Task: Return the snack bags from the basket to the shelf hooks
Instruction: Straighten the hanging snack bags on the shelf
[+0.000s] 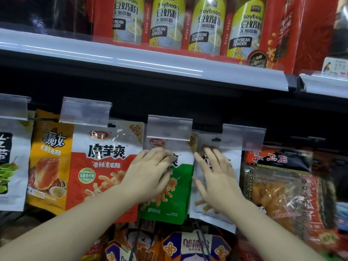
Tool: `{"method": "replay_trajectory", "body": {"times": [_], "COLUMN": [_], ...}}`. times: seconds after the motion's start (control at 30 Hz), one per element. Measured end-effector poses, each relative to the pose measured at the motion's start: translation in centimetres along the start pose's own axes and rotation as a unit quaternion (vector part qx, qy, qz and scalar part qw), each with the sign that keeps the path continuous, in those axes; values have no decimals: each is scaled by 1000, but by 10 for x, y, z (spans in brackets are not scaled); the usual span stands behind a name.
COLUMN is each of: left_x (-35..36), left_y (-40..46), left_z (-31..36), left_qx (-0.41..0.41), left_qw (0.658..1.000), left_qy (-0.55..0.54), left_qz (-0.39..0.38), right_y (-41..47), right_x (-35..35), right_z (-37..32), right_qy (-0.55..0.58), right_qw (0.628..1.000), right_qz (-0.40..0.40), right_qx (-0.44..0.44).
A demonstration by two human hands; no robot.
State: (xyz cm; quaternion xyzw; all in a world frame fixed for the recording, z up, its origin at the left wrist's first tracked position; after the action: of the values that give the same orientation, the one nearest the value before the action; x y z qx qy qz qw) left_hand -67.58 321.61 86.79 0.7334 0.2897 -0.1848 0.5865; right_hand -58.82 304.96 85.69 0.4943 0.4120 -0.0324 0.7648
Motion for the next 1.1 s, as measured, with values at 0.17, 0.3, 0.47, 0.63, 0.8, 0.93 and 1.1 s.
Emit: {"method": "replay_trajectory", "body": {"times": [0.17,0.3,0.47,0.63,0.8,0.93,1.1], "left_x": [6,4,7,4,8,10,13], "left_y": [16,33,55,73,75,78,74], "left_z": [27,52,74,77,70,67,67], "left_qx": [41,47,47,-6,-27,-35,-18], "left_qw": [999,998,998,993,990,989,991], "left_qy": [-3,-14,33,69,68,62,69], "left_qz": [-8,-26,-40,-98,-121,-128,-112], "right_y": [-10,-7,-3,1,5,5,3], "right_x": [-8,-12,-12,-13,-11,-13,-15], "right_z": [37,47,51,49,50,49,48], "right_qy": [-37,-70,-66,-80,-73,-60,-59], "right_qw": [997,995,995,993,994,996,996], "right_qz": [50,30,-1,-56,-54,-34,-27], "right_qx": [36,70,69,60,64,63,55]}}
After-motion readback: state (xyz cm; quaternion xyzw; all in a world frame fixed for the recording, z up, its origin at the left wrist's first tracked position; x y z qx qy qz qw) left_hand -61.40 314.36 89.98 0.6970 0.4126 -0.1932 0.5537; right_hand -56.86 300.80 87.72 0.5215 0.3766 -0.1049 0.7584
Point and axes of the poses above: each hand's wrist, its own y-axis towards the middle knuckle, its own x-axis out of the palm, z = x × y, the point moved 3 cm from there along y, towards the middle knuckle, and after that the axes turned 5 degrees about y, right-handed, at the moved point
